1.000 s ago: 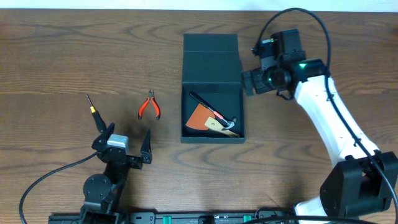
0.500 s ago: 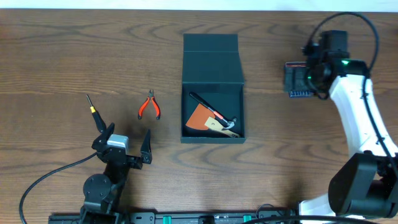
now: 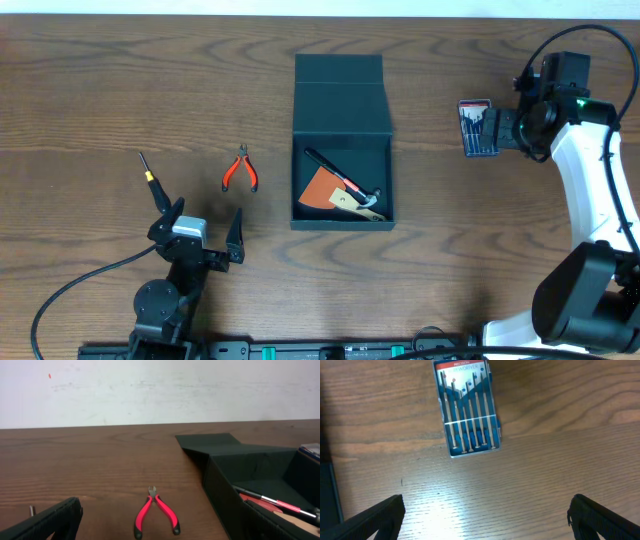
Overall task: Pack container
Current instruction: 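Move the right gripper right over the clear screwdriver set case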
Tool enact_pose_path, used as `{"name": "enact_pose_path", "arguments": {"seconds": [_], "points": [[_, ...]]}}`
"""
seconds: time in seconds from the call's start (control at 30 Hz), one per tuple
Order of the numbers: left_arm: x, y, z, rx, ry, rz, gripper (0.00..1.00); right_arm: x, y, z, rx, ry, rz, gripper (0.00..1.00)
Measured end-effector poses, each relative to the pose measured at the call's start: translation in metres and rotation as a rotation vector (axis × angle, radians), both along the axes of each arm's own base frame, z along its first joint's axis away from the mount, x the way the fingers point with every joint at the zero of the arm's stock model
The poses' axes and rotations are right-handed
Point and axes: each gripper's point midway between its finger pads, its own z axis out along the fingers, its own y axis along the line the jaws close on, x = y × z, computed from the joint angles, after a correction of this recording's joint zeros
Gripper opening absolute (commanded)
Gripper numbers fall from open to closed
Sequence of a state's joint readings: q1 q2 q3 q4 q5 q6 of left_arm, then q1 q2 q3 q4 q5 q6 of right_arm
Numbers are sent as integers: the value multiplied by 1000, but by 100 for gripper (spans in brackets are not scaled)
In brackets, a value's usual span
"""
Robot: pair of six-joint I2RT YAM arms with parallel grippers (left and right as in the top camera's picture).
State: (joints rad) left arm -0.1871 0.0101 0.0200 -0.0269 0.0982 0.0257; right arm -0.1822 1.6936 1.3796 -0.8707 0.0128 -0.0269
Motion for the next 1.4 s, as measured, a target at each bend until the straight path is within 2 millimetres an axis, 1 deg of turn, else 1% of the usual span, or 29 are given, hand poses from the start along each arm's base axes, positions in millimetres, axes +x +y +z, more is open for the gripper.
{"name": "enact_pose_path", "arguments": {"seconds": [0.07, 0.2, 0.3, 0.4, 0.57, 0.67, 0.73, 0.83, 0.93, 1.07, 1.1, 1.13, 1.3, 1.4], "points": [[0, 0, 0, 0, 0, 0, 99, 0, 0, -6, 0, 17, 1, 96], [0, 0, 0, 0, 0, 0, 99, 3, -1, -25, 12, 93, 5, 96], [0, 0, 0, 0, 0, 0, 99, 11, -3, -32, 20, 136, 5, 96], [0, 0, 0, 0, 0, 0, 99, 26, -5, -28, 20, 141, 5, 96], [0, 0, 0, 0, 0, 0, 98, 55, -11, -9, 11, 94, 5, 95], [0, 0, 0, 0, 0, 0, 98, 63, -12, -8, 11, 90, 5, 94], [0, 0, 0, 0, 0, 0, 98, 68, -13, -12, 11, 95, 7, 93], [0, 0, 0, 0, 0, 0, 99, 69, -12, -23, 12, 135, 17, 93], [0, 0, 0, 0, 0, 0, 99, 73, -9, -29, -4, 160, 32, 94], [0, 0, 0, 0, 0, 0, 99, 76, -2, -31, -27, 168, 61, 94], [0, 0, 0, 0, 0, 0, 97, 76, 0, -30, -31, 167, 67, 94], [0, 0, 0, 0, 0, 0, 98, 77, 0, -30, -32, 167, 71, 94], [0, 0, 0, 0, 0, 0, 99, 77, 0, -32, -38, 173, 78, 94], [0, 0, 0, 0, 0, 0, 99, 77, 0, -38, -39, 188, 80, 94]]}}
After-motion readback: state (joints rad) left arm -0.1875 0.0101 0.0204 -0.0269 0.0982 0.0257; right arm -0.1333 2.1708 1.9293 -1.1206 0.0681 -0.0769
